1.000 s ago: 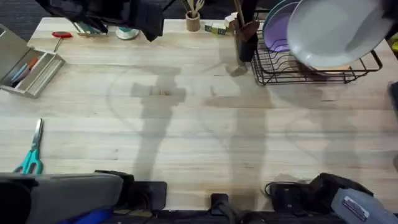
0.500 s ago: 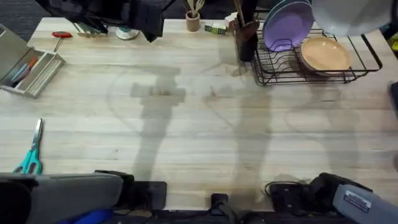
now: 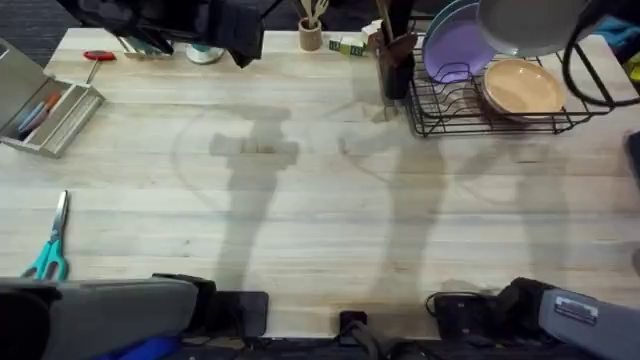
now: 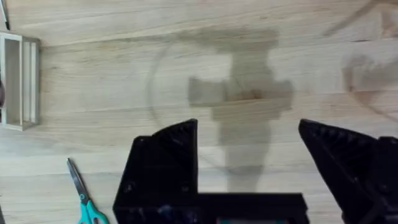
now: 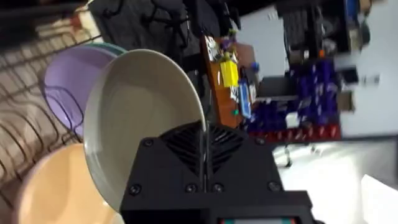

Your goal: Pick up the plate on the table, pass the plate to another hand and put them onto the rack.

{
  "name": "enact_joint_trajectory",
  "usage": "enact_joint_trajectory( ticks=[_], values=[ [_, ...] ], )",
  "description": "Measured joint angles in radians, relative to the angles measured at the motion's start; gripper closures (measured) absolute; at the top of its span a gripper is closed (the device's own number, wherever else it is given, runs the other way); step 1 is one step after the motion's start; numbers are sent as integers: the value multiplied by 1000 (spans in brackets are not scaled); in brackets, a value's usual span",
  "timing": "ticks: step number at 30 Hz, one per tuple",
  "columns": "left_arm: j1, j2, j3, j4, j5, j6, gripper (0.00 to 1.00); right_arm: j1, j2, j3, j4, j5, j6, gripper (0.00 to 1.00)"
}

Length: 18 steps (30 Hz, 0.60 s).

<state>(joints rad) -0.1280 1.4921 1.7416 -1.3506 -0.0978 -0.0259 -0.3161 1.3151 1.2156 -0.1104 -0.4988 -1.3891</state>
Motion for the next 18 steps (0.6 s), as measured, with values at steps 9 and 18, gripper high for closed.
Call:
enact_joint_trajectory(
  ticks=[9, 18],
  values=[
    [0, 0, 0, 0, 0, 0, 7, 0, 126, 0, 48, -50, -303, 973],
    [0, 0, 0, 0, 0, 0, 6, 2, 280, 0, 220, -147, -377, 973]
  ],
)
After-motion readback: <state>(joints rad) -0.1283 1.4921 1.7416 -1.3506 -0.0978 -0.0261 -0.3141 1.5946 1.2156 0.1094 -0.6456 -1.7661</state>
